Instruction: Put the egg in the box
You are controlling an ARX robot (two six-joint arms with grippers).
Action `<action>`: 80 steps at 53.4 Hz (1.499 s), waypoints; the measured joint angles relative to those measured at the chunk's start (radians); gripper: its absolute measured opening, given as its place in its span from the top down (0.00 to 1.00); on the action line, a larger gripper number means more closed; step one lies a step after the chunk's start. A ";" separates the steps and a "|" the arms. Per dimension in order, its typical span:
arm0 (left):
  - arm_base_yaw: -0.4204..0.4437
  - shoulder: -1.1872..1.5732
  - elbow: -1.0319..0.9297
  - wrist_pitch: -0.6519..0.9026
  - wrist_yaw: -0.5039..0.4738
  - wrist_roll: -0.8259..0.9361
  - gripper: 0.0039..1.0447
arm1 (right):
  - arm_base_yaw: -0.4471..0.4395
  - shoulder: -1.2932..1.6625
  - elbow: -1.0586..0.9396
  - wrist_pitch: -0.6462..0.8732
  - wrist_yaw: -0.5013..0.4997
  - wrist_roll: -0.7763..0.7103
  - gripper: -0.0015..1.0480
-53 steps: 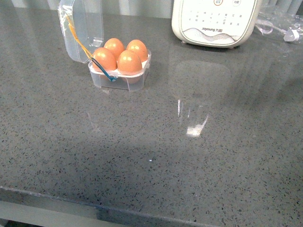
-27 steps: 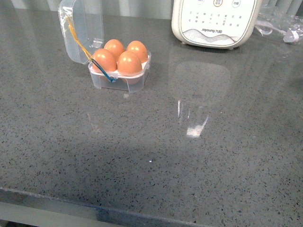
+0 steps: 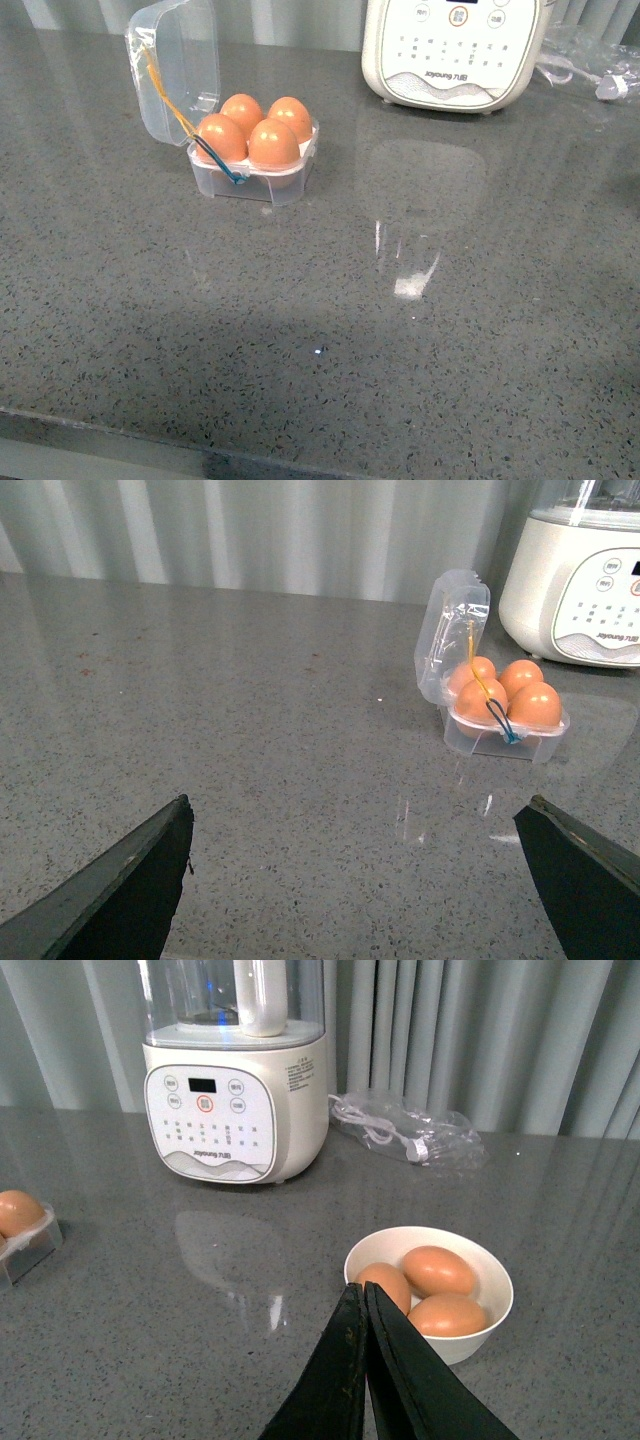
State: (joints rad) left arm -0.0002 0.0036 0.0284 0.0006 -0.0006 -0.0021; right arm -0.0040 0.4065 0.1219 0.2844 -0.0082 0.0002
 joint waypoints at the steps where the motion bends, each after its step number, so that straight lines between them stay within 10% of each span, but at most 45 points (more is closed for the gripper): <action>1: 0.000 0.000 0.000 0.000 0.000 0.000 0.06 | 0.000 -0.007 -0.005 -0.002 0.002 0.000 0.97; 61: 0.000 0.000 0.000 0.000 0.000 0.000 0.06 | 0.001 -0.402 -0.116 -0.284 0.007 -0.001 0.97; 80: 0.000 0.000 0.000 0.000 0.000 0.000 0.06 | 0.001 -0.402 -0.116 -0.284 0.007 -0.001 0.35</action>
State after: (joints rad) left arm -0.0002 0.0032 0.0284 0.0006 -0.0010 -0.0021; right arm -0.0032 0.0044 0.0059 0.0006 -0.0010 -0.0006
